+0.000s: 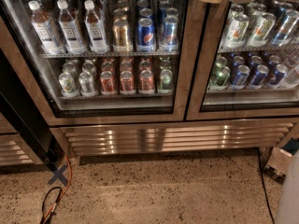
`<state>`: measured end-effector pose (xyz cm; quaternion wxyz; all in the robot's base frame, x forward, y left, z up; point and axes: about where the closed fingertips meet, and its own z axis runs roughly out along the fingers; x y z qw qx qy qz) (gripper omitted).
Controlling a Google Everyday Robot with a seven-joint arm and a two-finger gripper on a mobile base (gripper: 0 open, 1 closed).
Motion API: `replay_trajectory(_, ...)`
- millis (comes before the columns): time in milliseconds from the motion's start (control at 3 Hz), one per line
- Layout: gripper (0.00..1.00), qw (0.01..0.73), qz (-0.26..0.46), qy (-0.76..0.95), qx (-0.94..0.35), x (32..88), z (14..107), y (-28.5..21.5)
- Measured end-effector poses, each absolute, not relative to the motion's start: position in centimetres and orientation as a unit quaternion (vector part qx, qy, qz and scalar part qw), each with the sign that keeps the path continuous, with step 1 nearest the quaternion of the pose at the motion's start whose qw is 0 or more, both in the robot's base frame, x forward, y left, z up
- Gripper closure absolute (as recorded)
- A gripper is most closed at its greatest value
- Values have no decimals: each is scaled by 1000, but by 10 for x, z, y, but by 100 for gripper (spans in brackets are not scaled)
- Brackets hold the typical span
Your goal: Open left fridge door
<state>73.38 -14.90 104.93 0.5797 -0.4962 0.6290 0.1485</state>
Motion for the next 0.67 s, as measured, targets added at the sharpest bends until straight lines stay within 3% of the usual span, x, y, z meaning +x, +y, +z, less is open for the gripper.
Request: replay_trajectory(667,100,580,150,631,-493,734,1049,-149)
